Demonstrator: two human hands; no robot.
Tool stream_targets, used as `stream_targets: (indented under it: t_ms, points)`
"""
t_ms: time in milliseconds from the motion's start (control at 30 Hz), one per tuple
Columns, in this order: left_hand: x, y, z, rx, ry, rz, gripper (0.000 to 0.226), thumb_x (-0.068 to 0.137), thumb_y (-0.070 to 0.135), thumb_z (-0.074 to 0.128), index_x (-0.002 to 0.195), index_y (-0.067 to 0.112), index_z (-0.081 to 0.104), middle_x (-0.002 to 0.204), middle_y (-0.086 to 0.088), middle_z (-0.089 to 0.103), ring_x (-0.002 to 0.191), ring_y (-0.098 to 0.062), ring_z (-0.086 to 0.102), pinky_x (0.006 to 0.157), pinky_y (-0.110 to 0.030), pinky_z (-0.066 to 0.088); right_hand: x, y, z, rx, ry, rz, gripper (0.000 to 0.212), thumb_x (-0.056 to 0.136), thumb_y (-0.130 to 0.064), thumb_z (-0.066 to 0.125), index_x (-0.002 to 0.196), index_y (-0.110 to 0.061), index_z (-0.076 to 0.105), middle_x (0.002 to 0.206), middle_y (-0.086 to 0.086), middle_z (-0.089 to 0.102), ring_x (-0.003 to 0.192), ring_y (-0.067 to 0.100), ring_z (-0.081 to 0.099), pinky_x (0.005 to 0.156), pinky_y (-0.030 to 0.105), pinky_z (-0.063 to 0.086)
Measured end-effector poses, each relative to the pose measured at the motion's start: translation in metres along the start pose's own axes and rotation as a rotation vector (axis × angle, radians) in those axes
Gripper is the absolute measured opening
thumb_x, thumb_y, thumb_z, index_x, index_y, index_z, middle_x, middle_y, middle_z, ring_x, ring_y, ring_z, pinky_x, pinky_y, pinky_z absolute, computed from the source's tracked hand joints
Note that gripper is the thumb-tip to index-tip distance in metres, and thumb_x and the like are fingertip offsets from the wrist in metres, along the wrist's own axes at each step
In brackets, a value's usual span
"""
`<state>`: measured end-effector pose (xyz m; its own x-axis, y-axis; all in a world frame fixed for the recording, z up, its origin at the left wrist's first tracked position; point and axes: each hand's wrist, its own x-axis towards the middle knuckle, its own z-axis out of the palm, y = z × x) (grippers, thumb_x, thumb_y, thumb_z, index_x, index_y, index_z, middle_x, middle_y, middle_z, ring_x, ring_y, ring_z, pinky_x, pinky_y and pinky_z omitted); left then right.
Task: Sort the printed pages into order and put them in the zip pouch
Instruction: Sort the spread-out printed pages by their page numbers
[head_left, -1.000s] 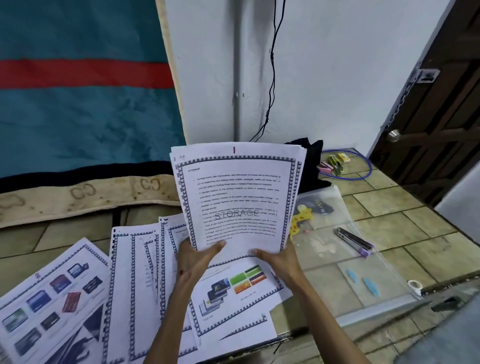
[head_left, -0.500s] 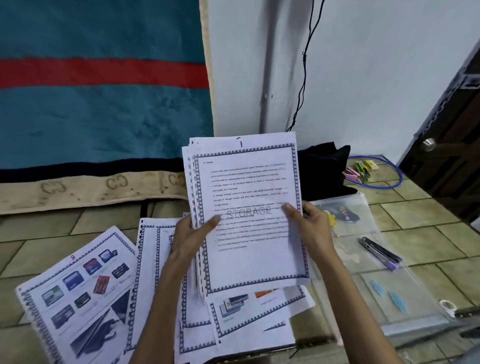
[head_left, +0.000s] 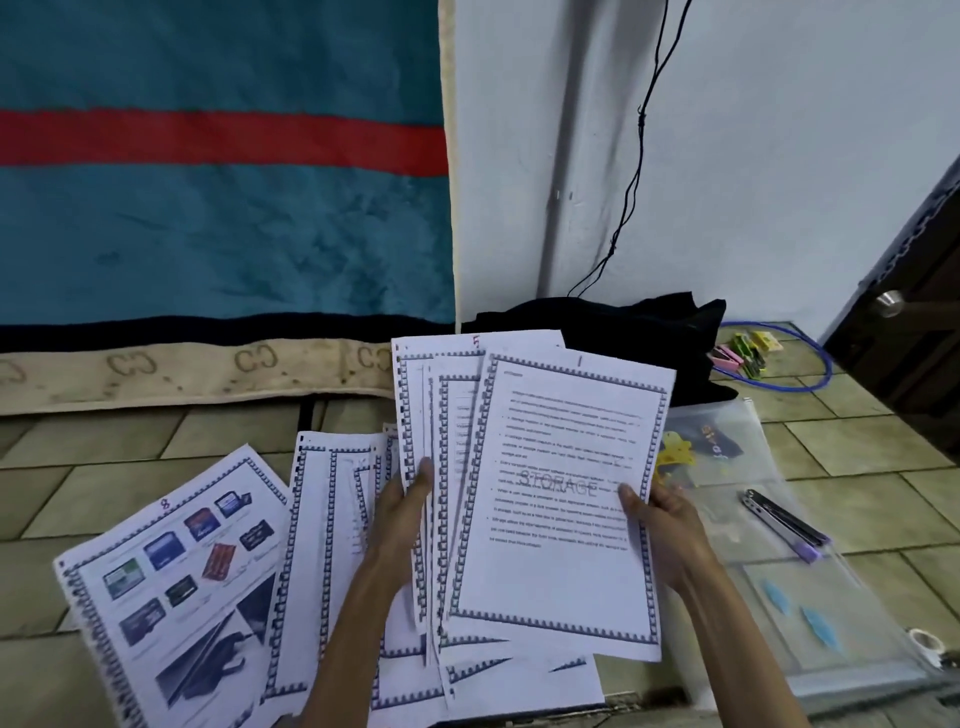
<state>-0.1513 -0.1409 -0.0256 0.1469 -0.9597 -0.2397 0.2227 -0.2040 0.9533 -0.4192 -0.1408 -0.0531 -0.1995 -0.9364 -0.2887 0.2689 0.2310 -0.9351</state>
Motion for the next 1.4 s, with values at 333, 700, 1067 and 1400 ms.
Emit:
stream_targets:
  t_ms: [333, 700, 1067, 1400]
  points:
    - [0.003, -0.001, 0.006, 0.165, 0.039, 0.271, 0.065, 0.073, 0.071, 0.052, 0.126, 0.034, 0.047, 0.130, 0.022, 0.041, 0.126, -0.001, 0.034, 0.097, -0.020, 0.032, 0.003, 0.001, -0.003, 0.079, -0.023, 0.059, 0.021, 0.095, 0.002, 0.042, 0.110, 0.007, 0.057, 0.075, 0.002, 0.075, 0.068, 0.018, 0.072, 0.055, 0.028, 0.058]
    - [0.014, -0.002, 0.012, 0.198, 0.052, 0.166, 0.024, 0.083, 0.014, 0.067, 0.105, 0.007, 0.068, 0.087, 0.010, 0.065, 0.078, 0.009, 0.056, 0.063, 0.001, 0.045, -0.001, -0.007, -0.004, 0.107, -0.037, 0.069, 0.014, 0.093, -0.001, 0.049, 0.095, -0.003, 0.063, 0.076, 0.005, 0.075, 0.065, 0.020, 0.072, 0.054, 0.030, 0.059]
    - [0.024, -0.013, -0.001, 0.252, 0.096, 0.211, 0.039, 0.089, 0.015, 0.061, 0.127, 0.019, 0.051, 0.108, 0.007, 0.058, 0.099, -0.013, 0.053, 0.086, -0.027, 0.041, 0.001, -0.003, -0.023, 0.046, 0.069, -0.004, 0.021, 0.082, 0.006, 0.060, 0.102, -0.003, 0.063, 0.082, -0.002, 0.075, 0.065, 0.017, 0.072, 0.059, 0.028, 0.059]
    - [0.018, -0.017, 0.009, 0.423, -0.036, 0.217, 0.029, 0.099, 0.010, 0.037, 0.112, 0.020, 0.060, 0.118, 0.010, 0.055, 0.117, -0.007, 0.046, 0.093, -0.015, 0.034, 0.008, 0.011, -0.033, 0.093, 0.120, 0.074, 0.017, 0.089, 0.007, 0.051, 0.097, 0.000, 0.063, 0.072, 0.003, 0.075, 0.061, 0.018, 0.071, 0.060, 0.032, 0.060]
